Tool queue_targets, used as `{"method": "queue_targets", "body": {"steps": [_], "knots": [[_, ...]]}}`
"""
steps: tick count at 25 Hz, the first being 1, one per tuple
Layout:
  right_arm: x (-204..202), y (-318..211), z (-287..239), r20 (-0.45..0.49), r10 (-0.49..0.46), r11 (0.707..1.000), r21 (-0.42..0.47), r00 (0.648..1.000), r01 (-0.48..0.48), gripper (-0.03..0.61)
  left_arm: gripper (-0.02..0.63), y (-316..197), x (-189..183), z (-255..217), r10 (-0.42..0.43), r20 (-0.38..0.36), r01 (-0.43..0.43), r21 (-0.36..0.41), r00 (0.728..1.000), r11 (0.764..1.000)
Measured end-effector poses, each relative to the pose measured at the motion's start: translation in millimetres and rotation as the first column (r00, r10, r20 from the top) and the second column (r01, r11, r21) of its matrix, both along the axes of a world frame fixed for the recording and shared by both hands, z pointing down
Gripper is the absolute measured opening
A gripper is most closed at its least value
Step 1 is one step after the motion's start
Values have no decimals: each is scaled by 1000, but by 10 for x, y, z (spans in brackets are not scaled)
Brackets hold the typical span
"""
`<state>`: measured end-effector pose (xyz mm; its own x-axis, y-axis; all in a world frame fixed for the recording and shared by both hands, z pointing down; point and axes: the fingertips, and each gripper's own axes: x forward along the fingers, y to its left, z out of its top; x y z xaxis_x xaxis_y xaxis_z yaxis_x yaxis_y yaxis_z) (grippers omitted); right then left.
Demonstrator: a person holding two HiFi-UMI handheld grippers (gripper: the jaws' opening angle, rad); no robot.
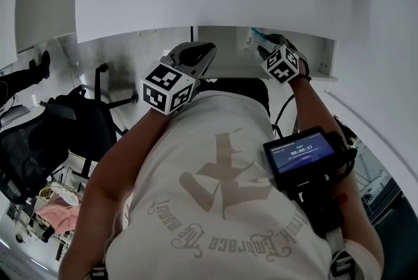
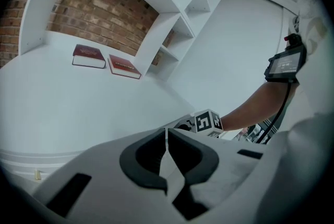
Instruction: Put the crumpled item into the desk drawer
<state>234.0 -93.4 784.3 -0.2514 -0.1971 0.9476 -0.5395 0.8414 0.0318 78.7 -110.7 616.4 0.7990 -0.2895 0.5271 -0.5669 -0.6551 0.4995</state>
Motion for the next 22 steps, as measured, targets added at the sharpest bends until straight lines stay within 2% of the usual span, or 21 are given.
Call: {"method": "queue_targets", "body": {"steps": [4,8,15,22], "knots": [[1,-65,-237,20,62,996,67,998,-64,85,32,-19,12,-103,20,-12,-20,27,1000,999],[-25,-96,-462,60,151,981,114,987,-157,43,33,-28,8,-208,42,-23,-41,47,999,998],[-169,-87,-849,119,208,958,178,971,-226,25,32,-24,-92,-317,64,-40,-61,78,997,995],[-333,-174,-1339,253,264,916,235,931,-324,23,33,-4,-188,-417,73,-47,-67,109,996,992]]}}
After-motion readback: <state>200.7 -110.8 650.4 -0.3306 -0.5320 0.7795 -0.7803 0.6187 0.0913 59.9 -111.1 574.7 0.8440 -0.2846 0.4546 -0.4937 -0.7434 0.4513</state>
